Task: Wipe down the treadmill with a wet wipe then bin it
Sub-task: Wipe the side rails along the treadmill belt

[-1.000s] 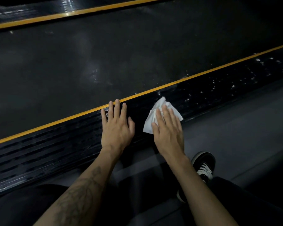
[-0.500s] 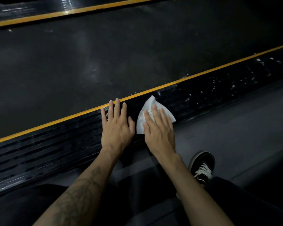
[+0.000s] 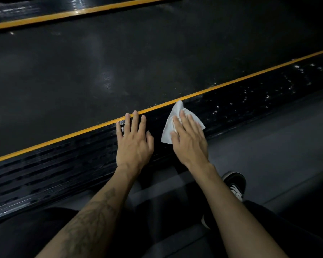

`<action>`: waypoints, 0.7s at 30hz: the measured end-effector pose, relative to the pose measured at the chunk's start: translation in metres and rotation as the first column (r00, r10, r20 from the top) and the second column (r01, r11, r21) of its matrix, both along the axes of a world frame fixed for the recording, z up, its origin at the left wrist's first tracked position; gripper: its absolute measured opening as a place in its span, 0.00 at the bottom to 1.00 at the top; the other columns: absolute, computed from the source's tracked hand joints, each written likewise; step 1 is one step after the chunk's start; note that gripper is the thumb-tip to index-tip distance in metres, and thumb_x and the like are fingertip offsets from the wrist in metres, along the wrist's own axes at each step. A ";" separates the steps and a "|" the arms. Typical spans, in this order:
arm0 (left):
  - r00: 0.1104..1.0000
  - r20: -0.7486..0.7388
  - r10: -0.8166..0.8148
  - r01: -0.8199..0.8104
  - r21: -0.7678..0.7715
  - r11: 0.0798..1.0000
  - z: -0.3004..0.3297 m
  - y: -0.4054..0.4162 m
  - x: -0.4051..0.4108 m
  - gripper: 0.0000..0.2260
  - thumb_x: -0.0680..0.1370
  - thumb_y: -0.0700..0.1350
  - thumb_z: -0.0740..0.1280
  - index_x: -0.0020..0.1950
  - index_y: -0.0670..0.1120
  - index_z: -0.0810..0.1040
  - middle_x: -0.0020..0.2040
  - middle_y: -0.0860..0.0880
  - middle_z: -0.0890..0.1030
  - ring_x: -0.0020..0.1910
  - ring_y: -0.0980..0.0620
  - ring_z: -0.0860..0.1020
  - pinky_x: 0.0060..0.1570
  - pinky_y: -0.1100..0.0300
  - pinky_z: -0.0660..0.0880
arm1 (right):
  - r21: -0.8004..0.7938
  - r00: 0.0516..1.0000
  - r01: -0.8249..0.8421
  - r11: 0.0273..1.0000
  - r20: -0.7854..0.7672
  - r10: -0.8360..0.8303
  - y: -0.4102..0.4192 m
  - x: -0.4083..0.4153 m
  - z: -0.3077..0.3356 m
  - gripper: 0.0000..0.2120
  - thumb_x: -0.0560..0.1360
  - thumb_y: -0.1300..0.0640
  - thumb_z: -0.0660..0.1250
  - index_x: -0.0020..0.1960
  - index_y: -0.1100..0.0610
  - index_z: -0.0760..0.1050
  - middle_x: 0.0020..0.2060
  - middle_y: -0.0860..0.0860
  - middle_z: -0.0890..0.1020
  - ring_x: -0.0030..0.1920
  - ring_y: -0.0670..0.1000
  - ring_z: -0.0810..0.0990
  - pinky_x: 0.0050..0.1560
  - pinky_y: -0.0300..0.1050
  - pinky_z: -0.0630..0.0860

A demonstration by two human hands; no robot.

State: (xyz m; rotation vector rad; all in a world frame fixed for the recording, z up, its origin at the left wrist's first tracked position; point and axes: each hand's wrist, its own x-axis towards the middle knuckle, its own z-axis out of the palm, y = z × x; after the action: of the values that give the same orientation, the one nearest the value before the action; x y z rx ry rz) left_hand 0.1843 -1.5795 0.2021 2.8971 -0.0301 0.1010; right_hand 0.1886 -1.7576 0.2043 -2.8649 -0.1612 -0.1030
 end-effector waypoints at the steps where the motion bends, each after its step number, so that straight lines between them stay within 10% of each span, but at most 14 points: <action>1: 1.000 0.005 -0.005 0.005 0.004 1.000 0.000 0.000 0.000 0.27 0.83 0.53 0.48 0.82 0.46 0.62 0.84 0.44 0.56 0.84 0.44 0.49 0.80 0.37 0.48 | -0.015 0.999 0.037 0.999 0.021 -0.037 0.000 -0.004 -0.001 0.30 0.82 0.48 0.45 0.80 0.56 0.65 0.81 0.55 0.61 0.82 0.55 0.57 0.80 0.56 0.56; 4: 1.000 0.013 -0.018 0.018 -0.002 1.000 0.000 0.000 0.000 0.28 0.83 0.53 0.47 0.82 0.47 0.62 0.84 0.45 0.56 0.84 0.45 0.49 0.81 0.38 0.48 | -0.036 0.995 0.018 0.999 0.102 -0.014 0.012 -0.019 -0.005 0.26 0.82 0.52 0.51 0.75 0.60 0.72 0.76 0.60 0.70 0.77 0.61 0.67 0.75 0.60 0.67; 21: 0.999 0.033 -0.017 0.018 -0.023 1.000 -0.005 0.001 0.003 0.27 0.84 0.52 0.48 0.82 0.47 0.63 0.84 0.45 0.57 0.84 0.45 0.50 0.80 0.37 0.49 | -0.079 0.999 -0.047 0.996 0.002 0.047 0.006 0.027 0.003 0.30 0.82 0.46 0.44 0.79 0.55 0.66 0.80 0.56 0.63 0.81 0.57 0.60 0.79 0.58 0.60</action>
State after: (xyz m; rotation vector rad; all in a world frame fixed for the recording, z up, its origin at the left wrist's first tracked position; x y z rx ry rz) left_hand 0.1873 -1.5789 0.1976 2.8716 -0.0594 0.1443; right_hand 0.2153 -1.7518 0.2071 -2.9379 -0.2388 -0.0946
